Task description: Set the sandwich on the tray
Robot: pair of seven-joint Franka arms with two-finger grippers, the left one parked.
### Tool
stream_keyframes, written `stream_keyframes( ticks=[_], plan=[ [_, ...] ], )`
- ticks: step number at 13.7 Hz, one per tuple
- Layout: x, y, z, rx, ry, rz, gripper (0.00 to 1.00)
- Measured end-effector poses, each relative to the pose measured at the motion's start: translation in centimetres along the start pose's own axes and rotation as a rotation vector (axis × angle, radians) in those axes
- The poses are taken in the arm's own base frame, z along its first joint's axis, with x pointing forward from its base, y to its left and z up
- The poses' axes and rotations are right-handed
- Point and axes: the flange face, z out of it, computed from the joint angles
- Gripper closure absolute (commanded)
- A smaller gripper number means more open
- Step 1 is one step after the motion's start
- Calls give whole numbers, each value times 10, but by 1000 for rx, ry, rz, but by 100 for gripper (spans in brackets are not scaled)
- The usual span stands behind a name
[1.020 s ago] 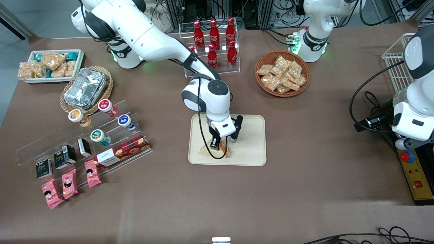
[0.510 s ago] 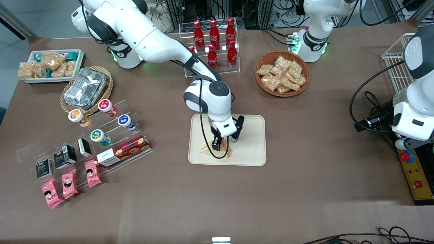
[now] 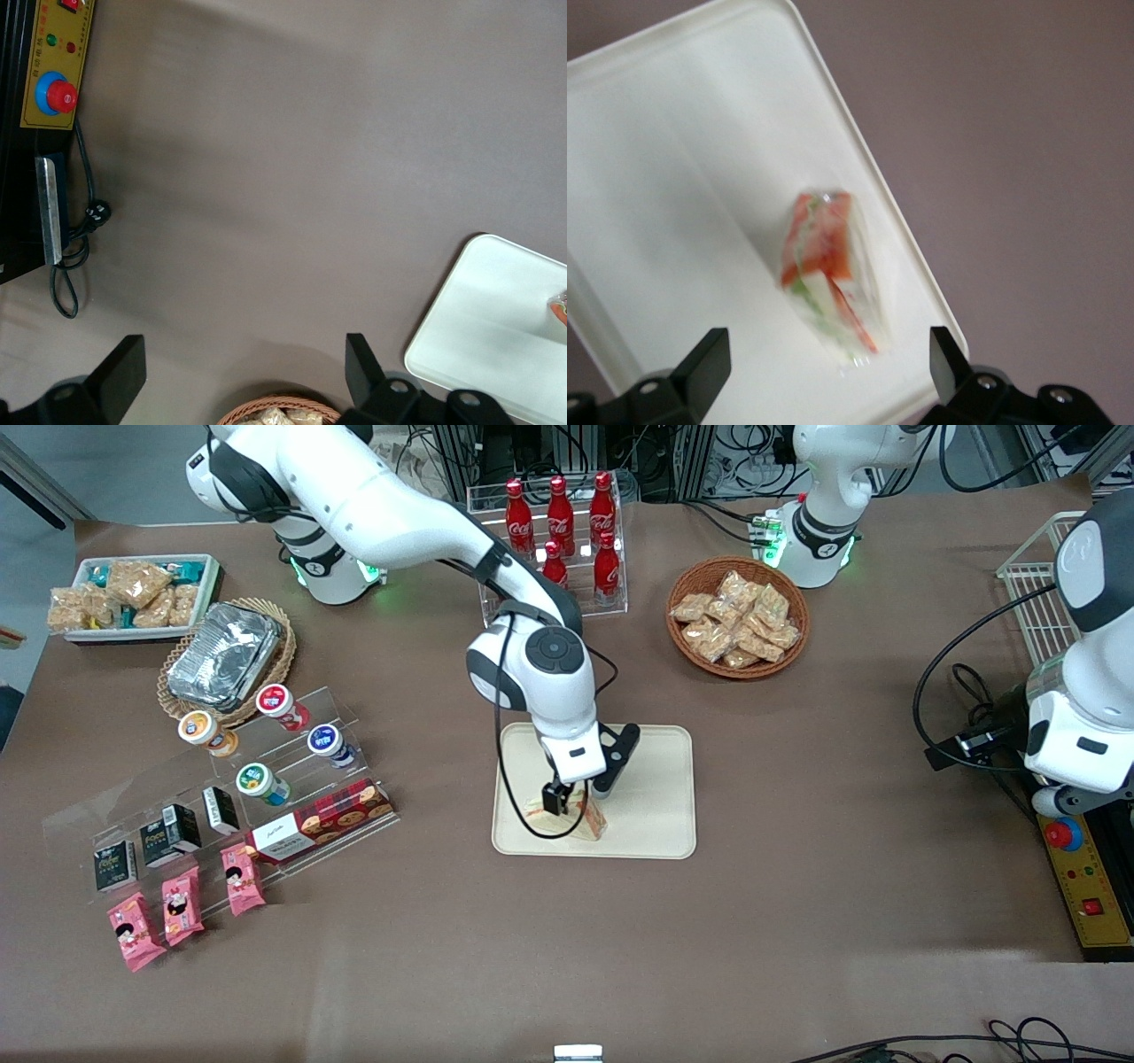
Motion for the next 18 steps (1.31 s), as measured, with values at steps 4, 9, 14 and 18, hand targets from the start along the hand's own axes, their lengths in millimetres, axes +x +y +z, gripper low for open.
stream_keyframes(
  ticks=[4,9,14,18],
  plan=[
    [-30,83,-44,83,-6,226,0],
    [-78,173,-90,58,-9,366,0],
    [-155,252,-165,32,-66,511,0],
    [-239,308,-215,84,-114,679,0]
  ],
)
